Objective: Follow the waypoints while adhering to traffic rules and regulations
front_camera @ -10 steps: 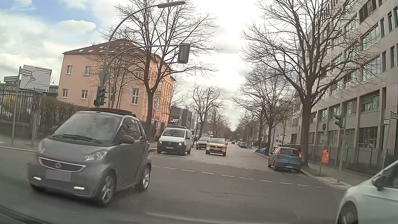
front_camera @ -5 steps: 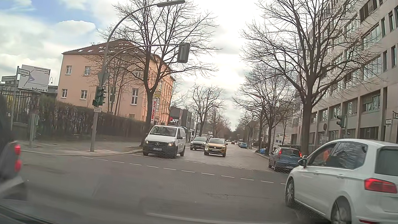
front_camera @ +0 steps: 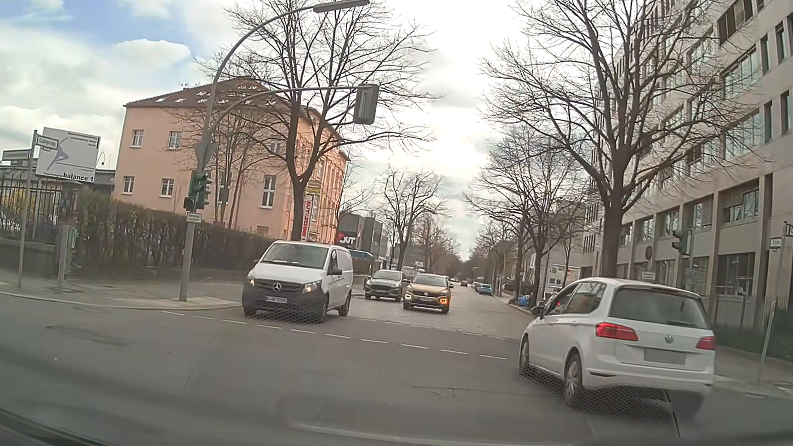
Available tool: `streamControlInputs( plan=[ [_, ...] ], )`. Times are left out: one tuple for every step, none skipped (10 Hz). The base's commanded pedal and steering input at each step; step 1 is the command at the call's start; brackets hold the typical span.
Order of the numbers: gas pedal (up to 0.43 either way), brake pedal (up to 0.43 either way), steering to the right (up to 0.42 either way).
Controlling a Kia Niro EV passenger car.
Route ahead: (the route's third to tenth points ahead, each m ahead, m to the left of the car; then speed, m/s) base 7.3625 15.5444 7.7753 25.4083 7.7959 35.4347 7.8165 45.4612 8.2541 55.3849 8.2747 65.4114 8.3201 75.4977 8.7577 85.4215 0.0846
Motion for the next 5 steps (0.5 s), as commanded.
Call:
streamControlInputs(
  plan=[
    [0.0,0.244,-0.004],
    [0.0,0.25,-0.004],
    [0.0,0.25,-0.004],
    [0.0,0.244,-0.004],
    [0.0,0.244,-0.004]
  ],
)
